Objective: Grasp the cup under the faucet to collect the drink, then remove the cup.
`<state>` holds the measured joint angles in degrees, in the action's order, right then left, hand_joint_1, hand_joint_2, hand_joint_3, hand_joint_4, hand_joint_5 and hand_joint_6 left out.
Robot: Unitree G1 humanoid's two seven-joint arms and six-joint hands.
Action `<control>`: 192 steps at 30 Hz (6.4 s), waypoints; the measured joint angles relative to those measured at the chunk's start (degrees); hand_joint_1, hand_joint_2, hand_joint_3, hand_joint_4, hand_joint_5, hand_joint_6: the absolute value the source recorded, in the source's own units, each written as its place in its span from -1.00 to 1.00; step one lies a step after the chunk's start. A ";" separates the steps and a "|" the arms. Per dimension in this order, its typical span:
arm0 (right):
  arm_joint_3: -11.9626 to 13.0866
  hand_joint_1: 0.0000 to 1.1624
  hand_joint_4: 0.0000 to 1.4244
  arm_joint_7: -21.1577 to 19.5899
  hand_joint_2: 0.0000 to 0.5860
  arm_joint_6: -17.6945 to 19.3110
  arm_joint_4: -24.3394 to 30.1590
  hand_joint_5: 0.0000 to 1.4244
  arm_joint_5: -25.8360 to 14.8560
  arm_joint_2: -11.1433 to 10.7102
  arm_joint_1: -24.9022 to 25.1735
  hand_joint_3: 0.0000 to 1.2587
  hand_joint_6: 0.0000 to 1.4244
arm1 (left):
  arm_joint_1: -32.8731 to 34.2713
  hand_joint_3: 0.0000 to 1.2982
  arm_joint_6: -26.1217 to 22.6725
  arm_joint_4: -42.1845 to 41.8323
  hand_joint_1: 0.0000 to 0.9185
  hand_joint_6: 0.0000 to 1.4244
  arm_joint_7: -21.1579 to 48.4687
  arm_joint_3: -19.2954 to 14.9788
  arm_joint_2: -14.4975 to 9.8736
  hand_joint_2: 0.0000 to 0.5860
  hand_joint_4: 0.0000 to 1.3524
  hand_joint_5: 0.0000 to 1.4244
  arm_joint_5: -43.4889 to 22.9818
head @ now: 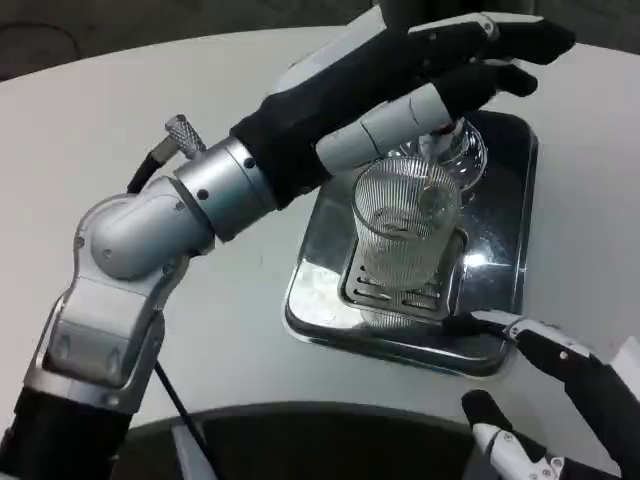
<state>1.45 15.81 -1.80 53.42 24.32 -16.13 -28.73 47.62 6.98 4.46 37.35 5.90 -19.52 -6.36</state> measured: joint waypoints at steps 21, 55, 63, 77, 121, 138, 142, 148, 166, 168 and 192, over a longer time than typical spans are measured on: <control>-0.35 -0.01 -0.73 -0.03 0.70 0.00 0.00 -0.80 0.02 0.24 0.53 -0.53 -0.91 | 0.15 -0.58 6.25 1.24 -1.00 -0.78 -0.34 1.26 -1.66 -0.76 -0.72 -0.65 5.04; -3.37 0.44 -0.85 -9.35 -0.27 3.39 -16.68 -0.91 -3.32 6.60 8.93 -0.78 -0.76 | -0.27 -0.55 8.49 0.13 -1.00 -0.78 -2.06 2.10 -3.63 -0.75 -0.73 -0.65 8.94; -3.71 0.43 -0.86 -12.32 -0.31 4.58 -22.96 -0.93 -4.72 8.09 13.47 -0.82 -0.79 | -0.42 -0.54 9.29 0.14 -1.00 -0.78 -2.17 2.15 -3.96 -0.75 -0.72 -0.65 9.32; -4.66 0.42 -0.88 -16.54 -0.31 5.10 -29.41 -0.95 -6.05 11.15 19.03 -0.84 -0.79 | -0.71 -0.53 9.51 -0.60 -1.00 -0.78 -2.75 2.64 -4.78 -0.75 -0.72 -0.64 9.84; -7.46 0.42 -0.90 -28.59 -0.35 13.98 -47.67 -0.96 -5.70 16.69 32.33 -0.87 -0.84 | -1.46 -0.52 11.26 -1.48 -1.00 -0.80 -4.26 3.03 -6.48 -0.75 -0.71 -0.63 11.72; -9.21 0.42 -0.94 -32.66 -0.35 16.56 -55.55 -0.98 -4.15 17.82 37.97 -0.90 -0.84 | -1.99 -0.52 11.25 -2.08 -1.00 -0.80 -4.77 3.00 -6.76 -0.74 -0.71 -0.63 11.83; -9.24 0.42 -0.95 -33.19 -0.35 17.32 -57.61 -0.99 -3.51 17.62 39.78 -0.91 -0.86 | -2.09 -0.52 11.23 -2.22 -1.00 -0.80 -4.83 2.99 -6.91 -0.74 -0.71 -0.63 11.84; -9.22 0.46 -0.95 -33.94 -0.42 18.46 -61.01 -1.00 -3.05 17.11 42.41 -0.92 -0.86 | -2.27 -0.51 11.20 -2.43 -1.00 -0.80 -5.14 2.97 -6.97 -0.74 -0.71 -0.63 11.85; -8.60 0.47 -1.00 -37.37 -0.49 20.03 -72.21 -1.00 -1.96 15.47 50.60 -0.98 -0.92 | -2.48 -0.50 11.36 -2.34 -1.00 -0.80 -5.67 2.97 -7.18 -0.74 -0.70 -0.63 11.90; -8.58 0.47 -1.00 -37.84 -0.49 20.03 -73.04 -1.00 -1.93 15.46 51.22 -0.98 -0.92 | -2.48 -0.50 11.46 -2.18 -1.00 -0.80 -5.74 2.97 -7.18 -0.74 -0.70 -0.63 11.88; -7.84 0.54 -0.43 -44.25 -0.47 19.12 -76.58 -0.41 -0.98 16.15 55.02 -0.55 -0.49 | -2.47 -0.49 11.22 -0.07 -1.00 -0.80 -6.31 1.60 -7.17 -0.72 -0.70 -0.63 11.38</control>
<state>-6.38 -28.44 17.32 -23.16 23.34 0.02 26.29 45.15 18.21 4.39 31.05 7.50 -26.69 5.01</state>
